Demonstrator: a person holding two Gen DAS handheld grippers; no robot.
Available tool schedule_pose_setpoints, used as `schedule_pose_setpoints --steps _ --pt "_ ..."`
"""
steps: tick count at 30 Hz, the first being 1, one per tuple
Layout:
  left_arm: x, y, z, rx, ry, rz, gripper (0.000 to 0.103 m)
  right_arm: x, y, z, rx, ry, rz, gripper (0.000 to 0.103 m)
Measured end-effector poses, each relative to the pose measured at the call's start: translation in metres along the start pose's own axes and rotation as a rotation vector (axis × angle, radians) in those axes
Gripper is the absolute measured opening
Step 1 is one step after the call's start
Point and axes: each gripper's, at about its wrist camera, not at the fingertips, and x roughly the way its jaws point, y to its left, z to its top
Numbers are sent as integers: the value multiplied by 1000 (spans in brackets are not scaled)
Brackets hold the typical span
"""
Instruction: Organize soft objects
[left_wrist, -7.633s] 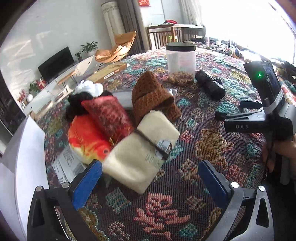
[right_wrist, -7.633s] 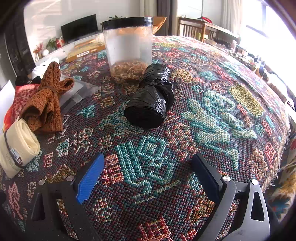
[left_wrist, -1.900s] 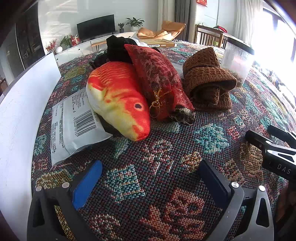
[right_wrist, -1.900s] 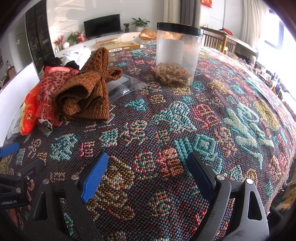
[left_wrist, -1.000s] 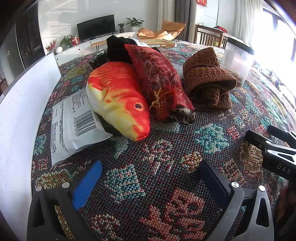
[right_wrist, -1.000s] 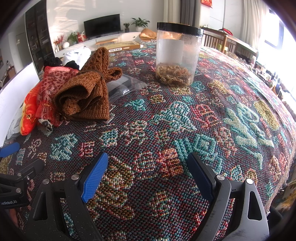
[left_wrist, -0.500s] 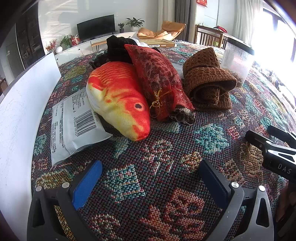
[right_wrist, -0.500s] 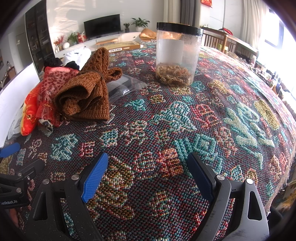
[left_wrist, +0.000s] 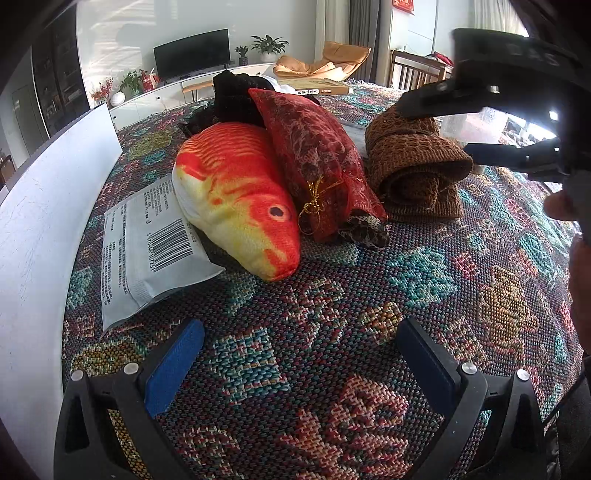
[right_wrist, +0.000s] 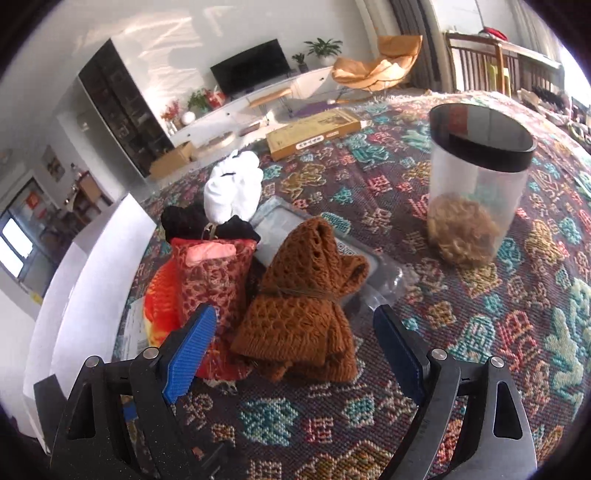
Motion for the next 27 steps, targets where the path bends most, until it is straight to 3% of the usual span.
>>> schedule_pose_setpoints --steps 2,3,6,8,12,15,18,21,24,27 --pt "0 0 0 0 0 0 103 21 -1 -3 11 73 -20 86" --pt "0 0 0 0 0 0 103 23 -3 -6 23 76 -23 71" --pt "0 0 0 0 0 0 103 7 -15 -20 70 42 25 58" --pt "0 0 0 -1 0 -1 103 -14 -27 -29 120 10 56 57" --pt "0 0 0 0 0 1 103 -67 -47 -50 152 -84 72 57" --pt "0 0 0 0 0 0 103 -91 -70 -61 172 -107 60 58" --pt "0 0 0 0 0 0 103 -87 -97 -67 185 -77 48 59" --pt "0 0 0 0 0 0 103 -76 -123 -77 192 -77 -28 63" --pt "0 0 0 0 0 0 103 -75 -139 -89 244 -140 4 76" --pt "0 0 0 0 0 0 103 -76 -129 -95 179 -181 -37 80"
